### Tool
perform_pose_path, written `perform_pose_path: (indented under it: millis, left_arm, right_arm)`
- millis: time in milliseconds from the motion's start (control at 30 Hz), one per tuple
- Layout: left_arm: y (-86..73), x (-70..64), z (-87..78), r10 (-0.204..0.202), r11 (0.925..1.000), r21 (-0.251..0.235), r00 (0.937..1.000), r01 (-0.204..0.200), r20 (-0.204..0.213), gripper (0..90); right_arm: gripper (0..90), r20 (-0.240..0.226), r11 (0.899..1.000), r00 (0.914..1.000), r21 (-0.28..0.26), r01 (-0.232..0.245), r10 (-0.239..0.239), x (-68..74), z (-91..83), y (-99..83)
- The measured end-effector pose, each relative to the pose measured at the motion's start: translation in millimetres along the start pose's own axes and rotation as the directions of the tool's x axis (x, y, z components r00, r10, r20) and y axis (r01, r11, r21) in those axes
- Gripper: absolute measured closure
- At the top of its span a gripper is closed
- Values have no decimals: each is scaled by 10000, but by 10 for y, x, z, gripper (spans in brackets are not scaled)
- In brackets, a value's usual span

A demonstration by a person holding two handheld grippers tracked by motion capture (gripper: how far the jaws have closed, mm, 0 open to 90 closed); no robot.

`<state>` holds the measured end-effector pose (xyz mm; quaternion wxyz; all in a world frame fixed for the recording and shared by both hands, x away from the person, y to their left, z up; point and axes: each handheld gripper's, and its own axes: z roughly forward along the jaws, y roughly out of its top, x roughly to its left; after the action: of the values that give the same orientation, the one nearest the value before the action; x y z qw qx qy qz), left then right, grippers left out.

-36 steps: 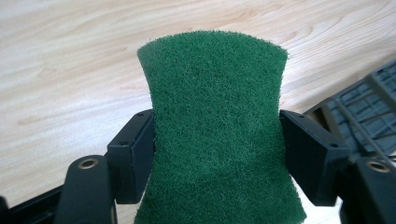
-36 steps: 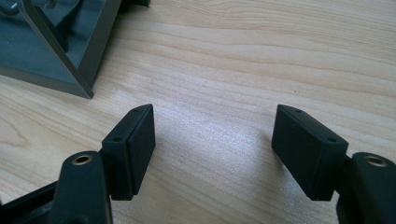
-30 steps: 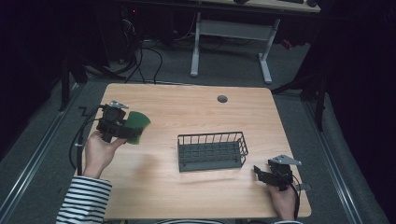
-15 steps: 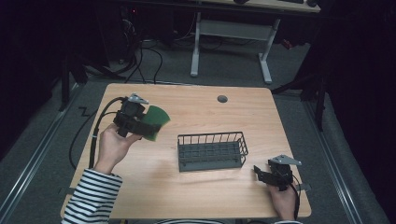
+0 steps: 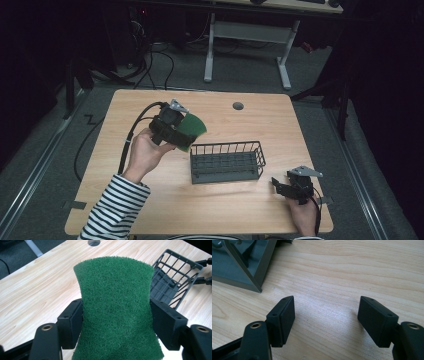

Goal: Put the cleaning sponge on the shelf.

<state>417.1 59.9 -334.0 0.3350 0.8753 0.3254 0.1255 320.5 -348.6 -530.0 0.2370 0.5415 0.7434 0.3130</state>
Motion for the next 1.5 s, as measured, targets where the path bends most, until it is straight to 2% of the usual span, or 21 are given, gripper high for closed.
perform_pose_path:
  millis: [233,667,900,1000,1367,1500]
  left_arm:
    - [119,-161,187,344,9991,227,9989,-351,316,313]
    - [211,-365,512,564,9977,343,9954,-591,769,312]
    - [206,-466,646,791,9957,432,9943,-824,721,310]
    - [176,-487,696,742,9962,407,9945,-774,740,310]
    - [54,-535,818,643,9963,555,9974,-660,325,308]
    - [17,-575,848,768,9950,634,9970,-771,73,307]
  right_arm:
    - [299,8,10000,10000,2,19,-19,0,1,0]
    - [297,11,10000,10000,8,28,-28,2,1,0]
    - [296,8,10000,10000,8,32,-32,2,1,0]
    - [296,7,10000,10000,11,32,-32,2,0,0]
    - [296,7,10000,10000,9,32,-32,2,1,0]
    - [296,8,10000,10000,11,31,-31,2,1,0]
